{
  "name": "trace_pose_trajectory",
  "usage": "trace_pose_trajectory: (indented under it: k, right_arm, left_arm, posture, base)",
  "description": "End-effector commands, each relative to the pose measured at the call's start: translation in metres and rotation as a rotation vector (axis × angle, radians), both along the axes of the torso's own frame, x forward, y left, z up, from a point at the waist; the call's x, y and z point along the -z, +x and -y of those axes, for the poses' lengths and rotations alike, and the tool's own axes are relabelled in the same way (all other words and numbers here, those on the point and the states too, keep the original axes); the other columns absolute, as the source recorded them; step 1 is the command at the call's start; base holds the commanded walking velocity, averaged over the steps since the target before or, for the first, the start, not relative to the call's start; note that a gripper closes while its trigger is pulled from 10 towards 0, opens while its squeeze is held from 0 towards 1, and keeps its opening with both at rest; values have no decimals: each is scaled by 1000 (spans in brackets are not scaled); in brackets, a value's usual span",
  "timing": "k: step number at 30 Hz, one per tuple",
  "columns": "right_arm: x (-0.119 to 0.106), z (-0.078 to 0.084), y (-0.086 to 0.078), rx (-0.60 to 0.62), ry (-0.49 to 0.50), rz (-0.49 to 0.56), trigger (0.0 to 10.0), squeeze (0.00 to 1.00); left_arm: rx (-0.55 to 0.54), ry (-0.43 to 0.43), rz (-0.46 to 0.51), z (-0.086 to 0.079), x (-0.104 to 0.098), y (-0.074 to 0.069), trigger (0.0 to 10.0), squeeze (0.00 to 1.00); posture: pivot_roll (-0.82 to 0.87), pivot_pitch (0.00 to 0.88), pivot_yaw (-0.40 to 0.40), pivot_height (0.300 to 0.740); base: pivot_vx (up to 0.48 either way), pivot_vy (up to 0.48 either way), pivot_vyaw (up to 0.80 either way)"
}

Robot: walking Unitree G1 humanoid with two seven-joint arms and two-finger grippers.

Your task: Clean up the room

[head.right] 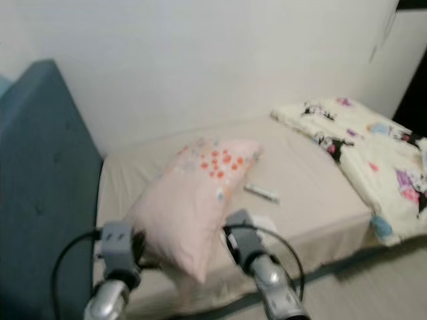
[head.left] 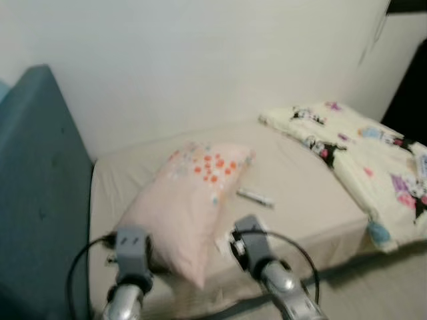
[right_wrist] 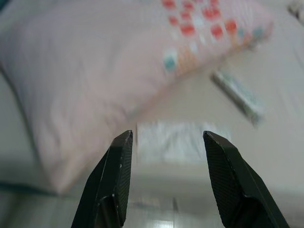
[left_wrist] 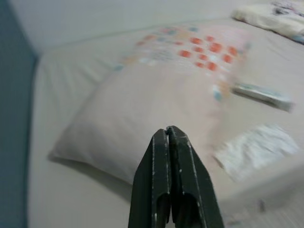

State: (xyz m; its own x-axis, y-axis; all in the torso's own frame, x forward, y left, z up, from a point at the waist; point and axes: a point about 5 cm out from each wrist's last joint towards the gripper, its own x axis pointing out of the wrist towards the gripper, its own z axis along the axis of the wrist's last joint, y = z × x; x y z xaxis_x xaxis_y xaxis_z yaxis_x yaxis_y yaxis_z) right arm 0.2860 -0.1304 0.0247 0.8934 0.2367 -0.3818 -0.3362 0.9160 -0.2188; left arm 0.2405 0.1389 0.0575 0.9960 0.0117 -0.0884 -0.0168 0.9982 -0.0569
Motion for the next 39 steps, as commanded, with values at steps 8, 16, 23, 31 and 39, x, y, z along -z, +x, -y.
trace_pose_trajectory:
  k: [8, 16, 23, 31, 39]
  right_arm:
    - [-1, -13, 1, -36, 24, -3, 10000, 0]
    - [-1, -15, 1, -52, 24, -11, 10000, 0]
    - [-2, -17, 2, -69, 27, -7, 10000, 0]
    - [-4, -20, 3, -115, 8, 1, 10000, 0]
    - [-5, -22, 3, -116, 22, 1, 10000, 0]
  left_arm:
    - [-44, 7, -9, -8, 2, -4, 10000, 0]
    - [-64, 21, -21, -12, 5, -5, 10000, 0]
    - [-76, 24, -24, -14, 5, -5, 10000, 0]
    - [-82, 26, -22, -14, 5, -4, 10000, 0]
    - [-76, 30, -17, -13, 3, -2, 10000, 0]
  posture:
    - [-22, 12, 10, 740]
    - [-18, 9, 4, 740]
    - [-16, 7, 0, 740]
    - [-16, 5, 2, 740]
    - [-18, 0, 6, 740]
  base:
    - [213, 0, 0]
    - [0, 0, 0]
    - [0, 0, 0]
    - [0, 0, 555]
    - [0, 0, 800]
